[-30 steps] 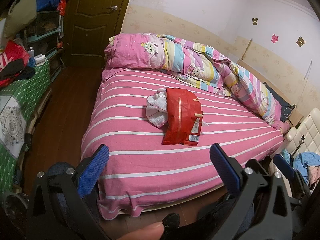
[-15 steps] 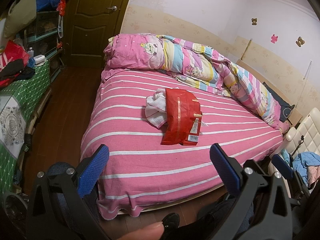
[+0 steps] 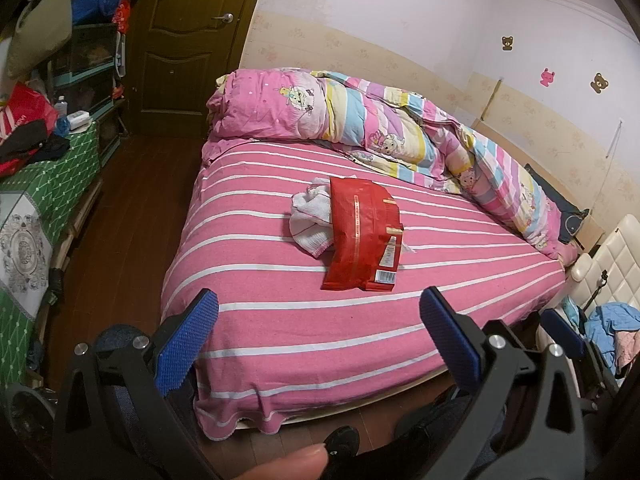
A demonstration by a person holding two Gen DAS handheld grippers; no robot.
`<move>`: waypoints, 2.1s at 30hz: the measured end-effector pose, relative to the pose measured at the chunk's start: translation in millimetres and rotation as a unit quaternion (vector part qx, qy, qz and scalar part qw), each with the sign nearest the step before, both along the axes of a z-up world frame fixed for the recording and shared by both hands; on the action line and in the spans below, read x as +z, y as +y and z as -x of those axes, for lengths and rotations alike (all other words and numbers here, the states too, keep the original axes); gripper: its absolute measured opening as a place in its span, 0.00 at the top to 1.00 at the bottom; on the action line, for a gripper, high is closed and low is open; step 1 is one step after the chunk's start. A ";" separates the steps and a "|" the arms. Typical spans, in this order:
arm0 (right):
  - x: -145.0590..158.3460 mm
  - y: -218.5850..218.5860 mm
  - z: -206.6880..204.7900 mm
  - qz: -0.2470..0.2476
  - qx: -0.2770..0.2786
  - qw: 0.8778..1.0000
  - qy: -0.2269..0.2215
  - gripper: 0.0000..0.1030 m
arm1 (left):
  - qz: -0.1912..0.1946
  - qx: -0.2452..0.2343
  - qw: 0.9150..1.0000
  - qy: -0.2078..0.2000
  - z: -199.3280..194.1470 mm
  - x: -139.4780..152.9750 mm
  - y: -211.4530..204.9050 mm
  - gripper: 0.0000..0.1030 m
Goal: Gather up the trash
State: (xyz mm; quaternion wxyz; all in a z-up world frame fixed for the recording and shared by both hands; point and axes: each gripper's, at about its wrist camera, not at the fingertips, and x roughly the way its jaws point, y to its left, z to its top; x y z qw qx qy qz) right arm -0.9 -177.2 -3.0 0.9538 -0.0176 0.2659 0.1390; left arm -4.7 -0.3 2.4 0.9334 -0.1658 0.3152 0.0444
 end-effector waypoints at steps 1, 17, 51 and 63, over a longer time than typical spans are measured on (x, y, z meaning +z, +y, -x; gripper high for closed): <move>-0.1 0.4 0.0 0.001 0.000 1.000 0.000 0.04 | 0.000 0.000 1.000 0.000 0.1 -0.1 0.2 0.05; -13.8 -8.0 -13.8 -0.004 0.023 1.000 0.004 0.04 | 0.011 -0.013 1.000 -0.012 -12.1 -13.2 9.0 0.05; -136.2 -13.4 -232.8 -0.032 0.095 0.988 0.115 0.04 | -0.017 -0.087 0.995 0.048 -214.9 -126.5 44.5 0.06; -155.4 -6.2 -268.6 -0.054 0.102 0.982 0.148 0.38 | 0.048 -0.119 0.990 0.055 -273.8 -131.5 45.2 0.13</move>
